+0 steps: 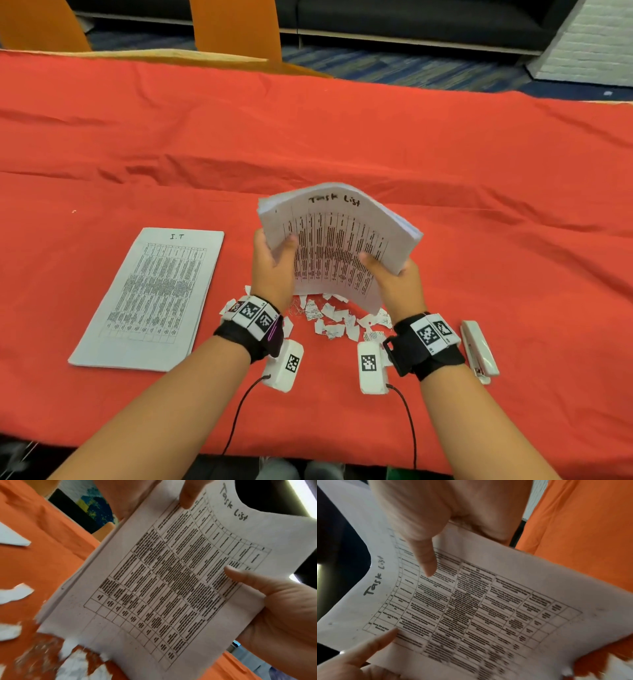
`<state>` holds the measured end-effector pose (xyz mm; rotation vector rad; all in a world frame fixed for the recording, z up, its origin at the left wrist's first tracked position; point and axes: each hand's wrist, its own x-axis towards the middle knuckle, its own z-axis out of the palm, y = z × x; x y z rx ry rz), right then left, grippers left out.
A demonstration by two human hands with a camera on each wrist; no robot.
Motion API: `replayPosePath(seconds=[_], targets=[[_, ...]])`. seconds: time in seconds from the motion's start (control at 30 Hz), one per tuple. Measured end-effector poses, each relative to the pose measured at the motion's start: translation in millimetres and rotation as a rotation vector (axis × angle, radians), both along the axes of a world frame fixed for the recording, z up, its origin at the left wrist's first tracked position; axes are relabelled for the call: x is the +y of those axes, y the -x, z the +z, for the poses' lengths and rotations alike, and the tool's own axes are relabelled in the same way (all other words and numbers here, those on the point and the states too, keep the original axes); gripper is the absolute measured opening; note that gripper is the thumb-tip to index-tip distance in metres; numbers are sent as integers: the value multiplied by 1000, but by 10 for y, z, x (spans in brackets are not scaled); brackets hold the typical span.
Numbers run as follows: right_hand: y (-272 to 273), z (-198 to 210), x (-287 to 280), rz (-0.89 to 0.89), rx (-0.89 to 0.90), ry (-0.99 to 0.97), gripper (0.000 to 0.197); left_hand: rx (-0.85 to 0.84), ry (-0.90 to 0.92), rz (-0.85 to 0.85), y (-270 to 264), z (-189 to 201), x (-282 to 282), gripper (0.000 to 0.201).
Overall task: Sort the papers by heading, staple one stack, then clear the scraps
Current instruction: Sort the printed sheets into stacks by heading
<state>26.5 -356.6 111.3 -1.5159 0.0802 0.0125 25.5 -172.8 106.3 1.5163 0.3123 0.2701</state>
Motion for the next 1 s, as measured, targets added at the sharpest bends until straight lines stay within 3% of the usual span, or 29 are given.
replayPosePath(seconds=[0.17, 0.27, 0.33, 0.43, 0.53, 0.63, 0.83, 1.0], targets=[[33, -190, -40, -4, 87, 97, 29, 57, 34, -13, 14, -236, -45, 31], [17, -277, -50, -17, 90, 63, 30, 77, -19, -2, -25, -256, -81, 33], [13, -384, -48, -4, 129, 138, 24, 128, -53, -2, -42, -348, -97, 35], [0, -529, -38, -11, 203, 275, 19, 212, -125, -14, -37, -472, -146, 28], [-43, -515, -41, -53, 252, 275, 20, 212, -150, -15, -65, -435, -179, 14], [-105, -387, -28, -89, 212, 246, 10, 176, -169, -14, -116, -325, -113, 15], [-222, -46, 372, -55, 75, 260, 22, 97, -187, -3, -197, -70, 446, 14], [-321, -40, 1163, 17, 101, 278, 35, 157, -223, 52, -208, 18, 1418, 19]])
